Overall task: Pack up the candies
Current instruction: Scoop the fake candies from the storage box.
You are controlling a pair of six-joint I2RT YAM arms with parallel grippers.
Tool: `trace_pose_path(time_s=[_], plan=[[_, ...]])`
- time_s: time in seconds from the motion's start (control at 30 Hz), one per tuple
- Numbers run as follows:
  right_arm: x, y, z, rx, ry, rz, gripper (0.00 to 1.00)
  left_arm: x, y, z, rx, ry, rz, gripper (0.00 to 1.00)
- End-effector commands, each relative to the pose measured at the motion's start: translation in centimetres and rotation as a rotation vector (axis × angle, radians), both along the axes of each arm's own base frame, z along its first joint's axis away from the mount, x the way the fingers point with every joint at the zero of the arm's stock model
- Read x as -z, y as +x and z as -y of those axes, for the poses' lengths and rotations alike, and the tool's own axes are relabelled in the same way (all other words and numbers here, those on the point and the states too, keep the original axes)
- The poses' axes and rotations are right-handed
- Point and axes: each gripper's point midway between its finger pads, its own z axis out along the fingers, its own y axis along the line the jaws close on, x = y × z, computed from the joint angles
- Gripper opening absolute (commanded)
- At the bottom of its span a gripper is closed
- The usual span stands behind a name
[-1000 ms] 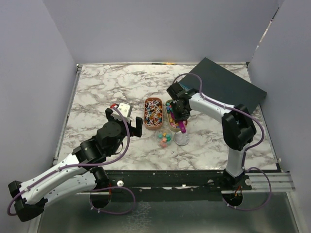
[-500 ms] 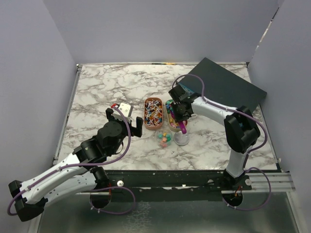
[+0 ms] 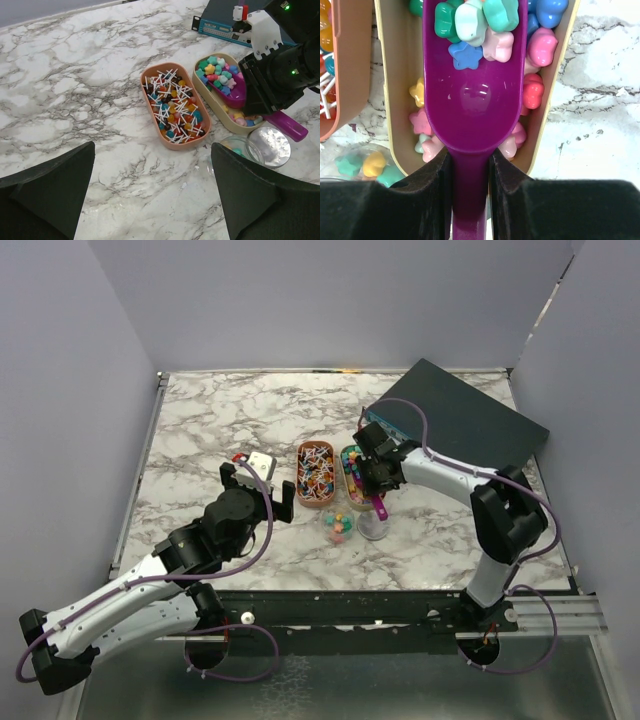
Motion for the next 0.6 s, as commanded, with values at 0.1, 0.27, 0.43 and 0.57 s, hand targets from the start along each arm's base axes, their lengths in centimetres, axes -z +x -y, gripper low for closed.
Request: trace_pose_path(time_s=[0.1, 0.27, 0.43, 0.57], plan=[[-1.4, -0.6, 0.3, -0.027, 0.046, 0.05, 0.01, 0.6, 0.2, -0.7, -0.03, 0.03, -0.003, 0.99], [-2.2, -0.9, 0.4, -0.028, 0.074, 0.084, 0.01, 0.6, 0.2, -0.6, -0.021, 0.025, -0.006, 0.99], [-2.8, -1.3, 0.6, -0.034, 0.091, 0.108, 0.01, 0.6, 0.1, -0.5, -0.014, 0.02, -0.007, 0.99], [-3.7, -1.7, 0.9, -0.041, 0.11, 0.14, 0.01, 0.7, 0.0, -0.3, -0.003, 0.011, -0.011, 0.99]])
